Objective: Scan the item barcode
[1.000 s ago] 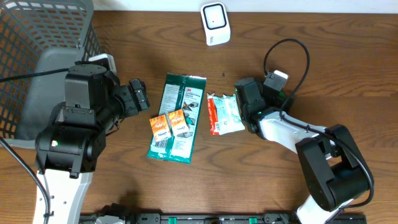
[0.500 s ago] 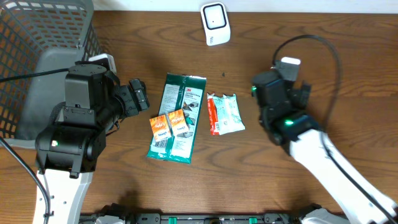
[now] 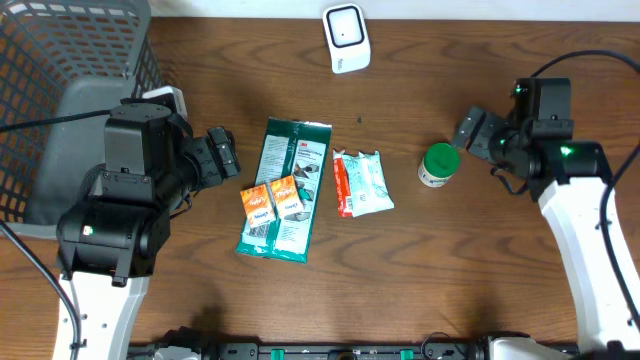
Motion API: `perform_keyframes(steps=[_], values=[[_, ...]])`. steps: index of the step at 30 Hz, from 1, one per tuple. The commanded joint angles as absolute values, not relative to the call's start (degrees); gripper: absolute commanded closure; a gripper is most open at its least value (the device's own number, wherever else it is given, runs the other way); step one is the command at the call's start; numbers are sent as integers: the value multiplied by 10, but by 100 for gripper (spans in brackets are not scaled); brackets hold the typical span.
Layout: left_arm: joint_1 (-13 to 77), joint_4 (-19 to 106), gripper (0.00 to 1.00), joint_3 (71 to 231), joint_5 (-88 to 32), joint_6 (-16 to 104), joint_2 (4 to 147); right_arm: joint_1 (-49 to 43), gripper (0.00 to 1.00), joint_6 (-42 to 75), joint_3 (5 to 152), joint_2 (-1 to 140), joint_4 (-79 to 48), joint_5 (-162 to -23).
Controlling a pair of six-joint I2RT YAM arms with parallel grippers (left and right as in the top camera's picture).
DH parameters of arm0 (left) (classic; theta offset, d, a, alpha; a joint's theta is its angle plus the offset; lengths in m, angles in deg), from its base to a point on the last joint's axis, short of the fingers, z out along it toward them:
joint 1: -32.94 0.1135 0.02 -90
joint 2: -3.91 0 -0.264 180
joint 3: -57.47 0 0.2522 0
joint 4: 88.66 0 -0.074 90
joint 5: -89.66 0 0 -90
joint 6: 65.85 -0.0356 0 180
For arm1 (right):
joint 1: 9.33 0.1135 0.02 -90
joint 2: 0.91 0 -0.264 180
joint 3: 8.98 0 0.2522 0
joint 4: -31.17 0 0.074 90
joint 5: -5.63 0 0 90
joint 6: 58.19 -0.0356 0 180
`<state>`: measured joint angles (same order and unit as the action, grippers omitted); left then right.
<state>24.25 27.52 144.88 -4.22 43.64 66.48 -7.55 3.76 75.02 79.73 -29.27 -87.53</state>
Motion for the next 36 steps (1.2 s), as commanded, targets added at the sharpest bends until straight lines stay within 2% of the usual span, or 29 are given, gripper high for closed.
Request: perform_keyframes(steps=[1, 4, 6, 10, 20, 31, 35, 36], values=[[244, 275, 10, 1456, -33, 435, 664, -79, 1, 28, 753, 809, -294, -972], [244, 275, 10, 1456, -33, 435, 664, -71, 10, -32, 751, 832, -309, -946], [244, 275, 10, 1456, -33, 435, 664, -61, 10, -85, 750, 862, -320, -920], [244, 275, 10, 1456, -33, 435, 664, -38, 9, -114, 750, 918, -313, -903], [244, 275, 10, 1456, -33, 435, 664, -1, 9, -115, 750, 1034, -271, -847], [244, 275, 10, 1456, -33, 435, 664, -3, 24, -56, 751, 1025, -266, -827], [244, 275, 10, 1456, -33, 435, 664, -3, 35, -40, 751, 1025, -255, -827], [244, 275, 10, 1456, -33, 435, 664, -3, 35, -32, 751, 1025, -252, -827]])
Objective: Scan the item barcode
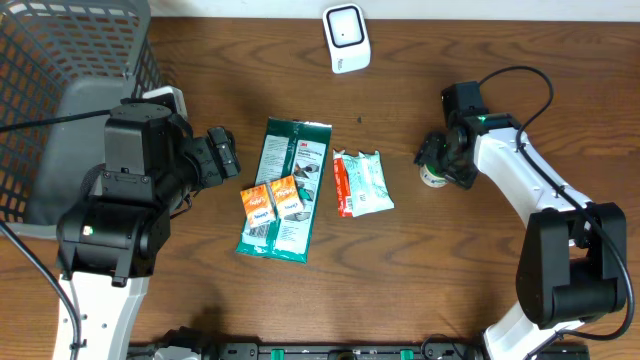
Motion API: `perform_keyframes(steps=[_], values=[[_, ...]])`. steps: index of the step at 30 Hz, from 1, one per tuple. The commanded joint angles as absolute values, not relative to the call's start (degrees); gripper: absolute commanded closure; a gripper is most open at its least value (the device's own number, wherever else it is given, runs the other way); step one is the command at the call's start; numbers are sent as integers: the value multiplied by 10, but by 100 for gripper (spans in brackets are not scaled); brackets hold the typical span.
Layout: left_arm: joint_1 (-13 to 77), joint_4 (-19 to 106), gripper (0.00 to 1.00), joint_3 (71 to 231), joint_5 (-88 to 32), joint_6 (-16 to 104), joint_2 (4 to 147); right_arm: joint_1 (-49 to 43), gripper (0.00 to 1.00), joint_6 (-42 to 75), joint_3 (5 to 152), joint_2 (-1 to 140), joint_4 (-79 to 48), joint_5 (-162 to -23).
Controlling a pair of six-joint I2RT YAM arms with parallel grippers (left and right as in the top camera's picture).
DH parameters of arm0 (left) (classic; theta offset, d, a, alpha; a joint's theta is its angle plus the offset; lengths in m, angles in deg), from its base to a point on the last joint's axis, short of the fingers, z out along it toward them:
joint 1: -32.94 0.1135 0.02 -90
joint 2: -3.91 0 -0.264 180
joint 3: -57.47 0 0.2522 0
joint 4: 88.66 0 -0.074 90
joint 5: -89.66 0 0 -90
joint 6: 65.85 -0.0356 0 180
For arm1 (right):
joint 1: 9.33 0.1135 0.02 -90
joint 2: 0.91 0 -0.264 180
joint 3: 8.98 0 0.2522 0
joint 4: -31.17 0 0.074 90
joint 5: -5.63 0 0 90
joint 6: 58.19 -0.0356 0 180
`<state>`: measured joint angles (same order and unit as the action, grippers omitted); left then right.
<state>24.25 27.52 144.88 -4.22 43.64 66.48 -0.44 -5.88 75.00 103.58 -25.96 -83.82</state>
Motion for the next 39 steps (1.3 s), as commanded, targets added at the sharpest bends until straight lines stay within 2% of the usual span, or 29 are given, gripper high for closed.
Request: perform_keyframes(steps=[1, 6, 11, 19, 23, 27, 34, 39], values=[[244, 275, 10, 1456, -33, 435, 664, -3, 36, -22, 751, 1025, -249, -827], [244, 275, 10, 1456, -33, 435, 664, -1, 39, 138, 751, 1025, -242, -841], [244, 275, 10, 1456, -33, 435, 664, 16, 32, 311, 751, 1025, -267, -855], [244, 275, 10, 1456, -33, 435, 664, 37, 27, 432, 751, 1025, -269, -832], [244, 275, 10, 1456, -33, 435, 664, 38, 18, 432, 753, 1025, -266, -771], [244, 275, 10, 1456, -33, 435, 664, 39, 12, 390, 768, 1025, -272, -781], [244, 275, 10, 1456, -33, 435, 664, 38, 19, 135, 772, 1025, -285, -829], [244, 275, 10, 1456, -33, 435, 664, 40, 23, 36, 767, 1025, -295, -830]])
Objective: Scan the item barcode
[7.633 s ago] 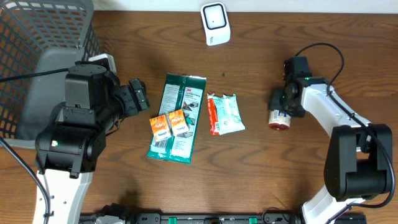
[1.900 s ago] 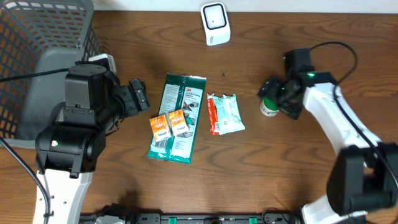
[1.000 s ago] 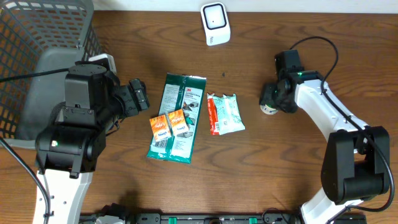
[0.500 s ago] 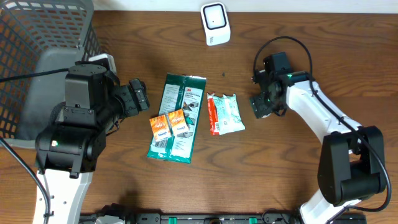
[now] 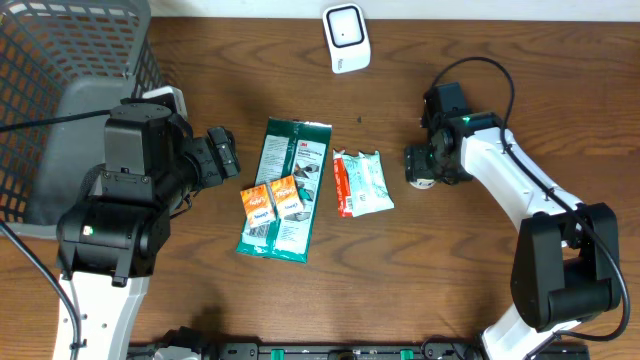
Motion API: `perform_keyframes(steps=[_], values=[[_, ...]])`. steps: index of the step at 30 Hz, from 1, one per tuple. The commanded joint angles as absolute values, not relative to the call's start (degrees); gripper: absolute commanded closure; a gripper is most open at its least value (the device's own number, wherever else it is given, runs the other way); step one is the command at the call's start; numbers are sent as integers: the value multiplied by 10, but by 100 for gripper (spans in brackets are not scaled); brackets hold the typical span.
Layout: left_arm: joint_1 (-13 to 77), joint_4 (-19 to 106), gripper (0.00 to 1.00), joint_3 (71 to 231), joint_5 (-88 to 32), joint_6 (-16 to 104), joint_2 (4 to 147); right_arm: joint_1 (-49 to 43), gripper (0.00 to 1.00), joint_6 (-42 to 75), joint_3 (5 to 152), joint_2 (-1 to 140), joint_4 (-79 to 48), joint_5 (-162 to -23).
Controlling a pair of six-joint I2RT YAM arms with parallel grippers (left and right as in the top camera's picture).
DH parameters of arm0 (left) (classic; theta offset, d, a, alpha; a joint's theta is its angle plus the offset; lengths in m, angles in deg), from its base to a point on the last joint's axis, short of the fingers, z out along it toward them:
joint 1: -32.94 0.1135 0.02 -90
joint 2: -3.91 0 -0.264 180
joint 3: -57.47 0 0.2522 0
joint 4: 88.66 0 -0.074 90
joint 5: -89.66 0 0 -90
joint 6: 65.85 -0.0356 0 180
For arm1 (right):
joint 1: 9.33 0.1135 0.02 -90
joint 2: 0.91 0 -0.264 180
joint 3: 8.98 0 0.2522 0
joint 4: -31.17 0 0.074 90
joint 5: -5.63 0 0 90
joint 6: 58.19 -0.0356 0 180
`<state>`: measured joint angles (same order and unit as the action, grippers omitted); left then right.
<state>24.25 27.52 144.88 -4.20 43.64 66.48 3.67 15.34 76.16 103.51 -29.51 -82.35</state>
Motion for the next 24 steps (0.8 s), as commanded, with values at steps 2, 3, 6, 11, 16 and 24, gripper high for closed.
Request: perform_keyframes(steps=[2, 3, 6, 11, 16, 24], values=[[244, 275, 10, 1456, -33, 435, 664, 41, 26, 31, 767, 1025, -291, -829], [244, 275, 10, 1456, -33, 435, 664, 41, 28, 31, 767, 1025, -287, -829], [244, 275, 10, 1456, -33, 435, 664, 41, 36, 31, 767, 1025, -277, -829], [244, 275, 10, 1456, -33, 435, 664, 41, 50, 62, 767, 1025, -269, -829], [244, 275, 10, 1456, -33, 435, 664, 41, 46, 143, 767, 1025, -270, -829], [244, 275, 10, 1456, -33, 435, 664, 48, 43, 366, 767, 1025, -281, -826]])
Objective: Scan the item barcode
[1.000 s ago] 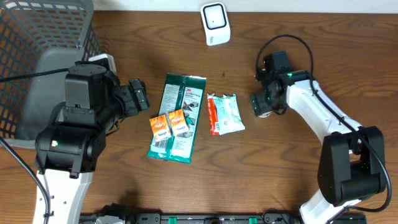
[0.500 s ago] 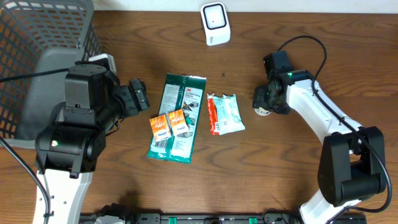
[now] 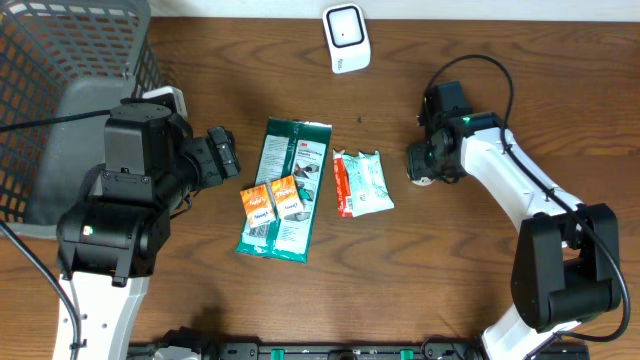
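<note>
A white barcode scanner [image 3: 346,38] stands at the table's far edge. My right gripper [image 3: 428,165] is down over the small green-lidded white jar [image 3: 421,181]. Only the jar's white lower edge and a trace of green show beneath the wrist. The fingers are hidden, so whether they hold the jar cannot be told. My left gripper [image 3: 222,152] hovers open at the left, beside the packets, with nothing in it.
A large green packet [image 3: 290,165] lies mid-table with two small orange packets [image 3: 272,200] on it. A red-and-white packet [image 3: 362,183] lies between it and the jar. A grey mesh basket [image 3: 70,60] fills the far left corner.
Almost nothing differs. My right gripper stays down over the jar, shifted only a touch. The left arm and the packets have not moved.
My right gripper first hovered to the right of the jar, which stood in plain view. Then the arm had reached in and the gripper was at the jar. After that it covered the jar, which sat slightly further left, and it remains there now.
</note>
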Motion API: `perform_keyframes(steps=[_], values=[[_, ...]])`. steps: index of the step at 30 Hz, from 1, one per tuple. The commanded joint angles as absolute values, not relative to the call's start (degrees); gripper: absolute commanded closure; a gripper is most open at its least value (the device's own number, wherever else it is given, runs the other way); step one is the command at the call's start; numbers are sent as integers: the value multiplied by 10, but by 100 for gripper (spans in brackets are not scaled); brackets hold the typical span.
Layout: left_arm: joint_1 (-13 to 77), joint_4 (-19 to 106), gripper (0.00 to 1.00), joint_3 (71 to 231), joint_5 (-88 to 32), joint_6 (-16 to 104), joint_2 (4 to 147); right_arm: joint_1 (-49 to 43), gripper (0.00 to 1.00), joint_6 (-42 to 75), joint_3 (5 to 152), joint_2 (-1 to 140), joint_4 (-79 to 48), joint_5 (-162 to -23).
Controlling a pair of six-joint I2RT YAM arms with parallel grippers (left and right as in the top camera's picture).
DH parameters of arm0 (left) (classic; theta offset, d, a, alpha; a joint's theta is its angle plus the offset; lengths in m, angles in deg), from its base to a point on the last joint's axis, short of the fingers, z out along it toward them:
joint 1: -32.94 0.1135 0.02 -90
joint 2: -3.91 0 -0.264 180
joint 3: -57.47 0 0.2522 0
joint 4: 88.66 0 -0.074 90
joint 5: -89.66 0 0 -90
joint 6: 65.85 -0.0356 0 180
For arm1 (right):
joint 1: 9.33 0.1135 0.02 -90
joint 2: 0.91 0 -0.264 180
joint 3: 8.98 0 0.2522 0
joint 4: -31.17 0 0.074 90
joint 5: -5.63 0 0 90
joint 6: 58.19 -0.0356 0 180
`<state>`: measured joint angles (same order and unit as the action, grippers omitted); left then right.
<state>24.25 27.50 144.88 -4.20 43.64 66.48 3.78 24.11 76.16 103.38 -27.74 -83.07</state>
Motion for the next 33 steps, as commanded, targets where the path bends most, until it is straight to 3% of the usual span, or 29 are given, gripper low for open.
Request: perform_keyframes(steps=[1, 4, 6, 9, 11, 16, 22, 26, 28, 33], values=[[244, 275, 10, 1456, -33, 435, 664, 48, 42, 376, 767, 1025, -281, -818], [244, 275, 10, 1456, -33, 435, 664, 48, 41, 377, 767, 1025, -276, -785], [244, 275, 10, 1456, -33, 435, 664, 48, 33, 374, 770, 1024, -273, -785], [244, 275, 10, 1456, -33, 435, 664, 48, 8, 343, 792, 1014, -277, -787], [244, 275, 10, 1456, -33, 435, 664, 46, 1, 311, 817, 1006, -292, -787], [244, 275, 10, 1456, -33, 435, 664, 31, 1, 205, 897, 994, -372, -793], [244, 275, 10, 1456, -33, 435, 664, 26, 1, 186, 912, 991, -419, -927], [244, 275, 10, 1456, -33, 435, 664, 26, 2, 129, 901, 991, -445, -881], [244, 275, 10, 1456, -33, 435, 664, 25, 9, 69, 900, 992, -449, -854], [244, 275, 10, 1456, -33, 435, 664, 27, 11, 76, 900, 992, -428, -829]])
